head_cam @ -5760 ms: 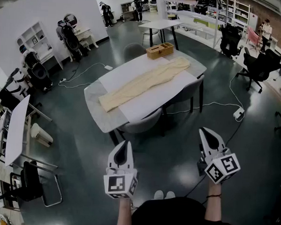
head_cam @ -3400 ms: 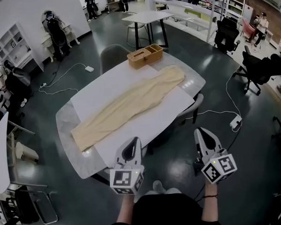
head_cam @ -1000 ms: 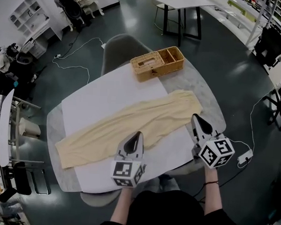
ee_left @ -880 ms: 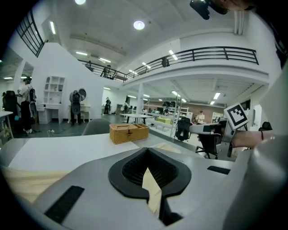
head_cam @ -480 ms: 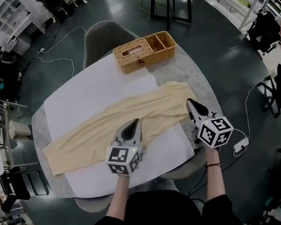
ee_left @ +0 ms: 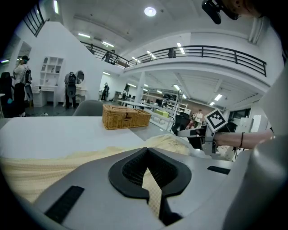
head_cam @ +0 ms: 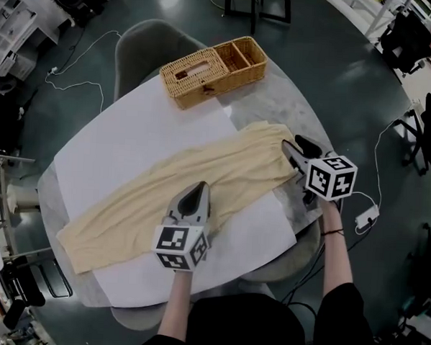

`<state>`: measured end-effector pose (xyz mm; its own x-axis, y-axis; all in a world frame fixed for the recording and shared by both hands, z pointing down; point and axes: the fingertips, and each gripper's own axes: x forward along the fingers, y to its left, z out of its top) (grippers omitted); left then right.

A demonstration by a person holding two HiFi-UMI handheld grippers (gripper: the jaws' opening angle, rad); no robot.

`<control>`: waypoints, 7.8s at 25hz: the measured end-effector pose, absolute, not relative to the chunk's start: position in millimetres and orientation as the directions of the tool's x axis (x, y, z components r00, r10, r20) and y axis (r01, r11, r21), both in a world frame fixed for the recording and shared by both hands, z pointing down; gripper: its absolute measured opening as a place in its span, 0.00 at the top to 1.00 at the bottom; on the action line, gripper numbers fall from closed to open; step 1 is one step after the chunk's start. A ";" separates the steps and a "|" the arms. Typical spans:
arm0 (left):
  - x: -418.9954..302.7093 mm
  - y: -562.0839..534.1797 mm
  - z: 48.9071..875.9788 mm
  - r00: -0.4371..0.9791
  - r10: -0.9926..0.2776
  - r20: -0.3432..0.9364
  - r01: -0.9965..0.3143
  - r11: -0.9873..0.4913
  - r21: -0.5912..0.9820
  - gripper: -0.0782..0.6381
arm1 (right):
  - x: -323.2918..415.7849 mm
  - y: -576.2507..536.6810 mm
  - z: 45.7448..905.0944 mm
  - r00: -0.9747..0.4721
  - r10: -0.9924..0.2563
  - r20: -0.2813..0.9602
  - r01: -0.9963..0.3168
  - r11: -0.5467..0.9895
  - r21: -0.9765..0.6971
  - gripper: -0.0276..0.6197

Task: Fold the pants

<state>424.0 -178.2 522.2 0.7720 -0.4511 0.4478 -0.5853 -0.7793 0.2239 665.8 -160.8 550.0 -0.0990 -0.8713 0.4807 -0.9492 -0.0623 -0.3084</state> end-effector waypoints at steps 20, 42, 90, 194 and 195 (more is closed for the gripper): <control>425.0 -180.6 536.1 0.762 -0.442 0.474 -0.601 -0.756 0.261 0.87 | 670.4 -178.5 612.7 -0.180 -0.684 0.707 -0.966 -0.011 -0.257 0.61; 400.0 -173.6 527.7 0.743 -0.484 0.463 -0.637 -0.724 0.265 0.87 | 657.4 -176.0 613.2 -0.284 -0.672 0.684 -0.912 -0.031 -0.409 0.90; 190.4 -113.7 437.3 0.557 -0.764 0.326 -0.829 -0.529 0.179 0.87 | 469.5 -163.0 411.6 -0.471 -0.773 0.424 -0.798 0.169 -0.578 0.90; -231.6 -142.3 499.8 0.330 -0.832 0.447 -0.926 -0.193 0.325 0.87 | -173.4 -278.6 504.1 -0.778 -0.356 0.518 -0.628 0.433 -0.646 0.90; -232.3 -142.8 502.4 0.330 -0.830 0.450 -0.925 -0.190 0.328 0.87 | -176.2 -279.6 512.3 -0.768 -0.353 0.534 -0.640 0.427 -0.639 0.90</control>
